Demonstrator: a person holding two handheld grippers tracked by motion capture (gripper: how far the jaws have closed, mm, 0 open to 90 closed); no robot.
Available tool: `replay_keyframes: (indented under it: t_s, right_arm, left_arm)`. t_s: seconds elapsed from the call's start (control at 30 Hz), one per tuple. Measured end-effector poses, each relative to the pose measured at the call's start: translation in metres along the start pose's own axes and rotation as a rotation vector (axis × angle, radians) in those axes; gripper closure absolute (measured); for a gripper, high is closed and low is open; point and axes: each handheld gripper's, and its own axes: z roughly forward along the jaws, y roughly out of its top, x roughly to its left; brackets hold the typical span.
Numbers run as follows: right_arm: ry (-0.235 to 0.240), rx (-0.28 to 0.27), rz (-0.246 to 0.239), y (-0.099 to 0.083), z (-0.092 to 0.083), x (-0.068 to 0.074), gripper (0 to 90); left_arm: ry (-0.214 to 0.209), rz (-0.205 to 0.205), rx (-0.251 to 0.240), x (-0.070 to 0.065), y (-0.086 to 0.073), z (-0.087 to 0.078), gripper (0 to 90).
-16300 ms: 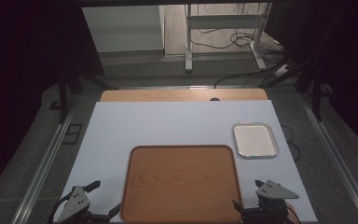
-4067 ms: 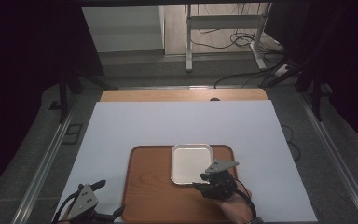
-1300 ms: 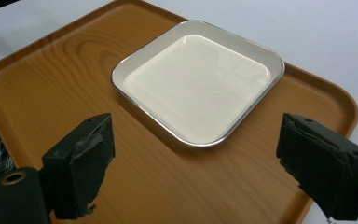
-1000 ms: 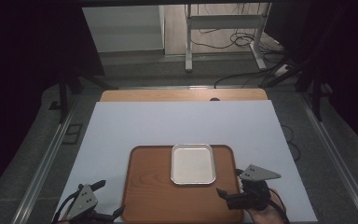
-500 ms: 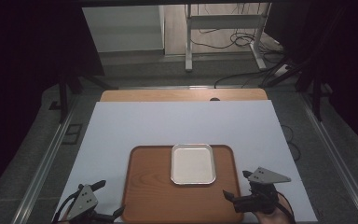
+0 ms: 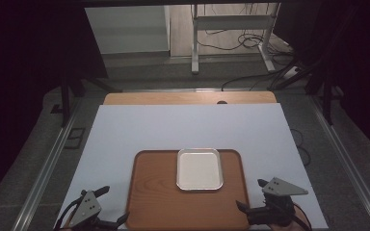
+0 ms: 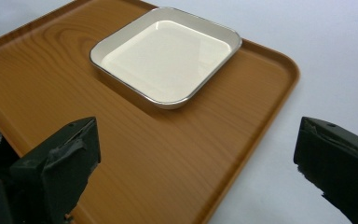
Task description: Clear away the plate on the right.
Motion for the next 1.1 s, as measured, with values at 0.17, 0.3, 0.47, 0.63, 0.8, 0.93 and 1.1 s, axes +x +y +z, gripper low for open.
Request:
replay_keyframes:
  t_s: [0.17, 0.3, 0.47, 0.63, 0.8, 0.93, 1.1]
  right_arm:
    - [-0.029, -0.017, 0.029, -0.005, -0.008, -0.005, 0.0]
    - [-0.055, -0.03, 0.03, -0.009, -0.014, -0.007, 0.0]
    - [-0.083, -0.038, 0.035, -0.015, -0.02, -0.01, 0.0]
    - [-0.103, -0.036, 0.047, -0.023, -0.024, -0.014, 0.0]
    - [-0.13, -0.031, 0.062, -0.03, -0.028, -0.019, 0.0]
    - [-0.141, -0.022, 0.074, -0.035, -0.03, -0.023, 0.0]
    - [-0.159, -0.014, 0.094, -0.043, -0.032, -0.028, 0.0]
  left_arm:
    - [-0.002, 0.001, 0.0, 0.0, 0.0, 0.0, 0.4]
    - [-0.002, 0.001, -0.001, 0.0, 0.0, 0.0, 0.4]
    - [-0.003, 0.002, -0.001, 0.0, 0.0, 0.0, 0.4]
    - [-0.004, 0.001, -0.002, 0.0, 0.0, 0.0, 0.4]
    - [-0.003, 0.002, -0.002, 0.0, 0.0, 0.0, 0.4]
    - [-0.004, 0.001, -0.003, 0.0, 0.0, 0.0, 0.4]
    - [-0.004, 0.0, -0.004, 0.0, 0.0, 0.0, 0.4]
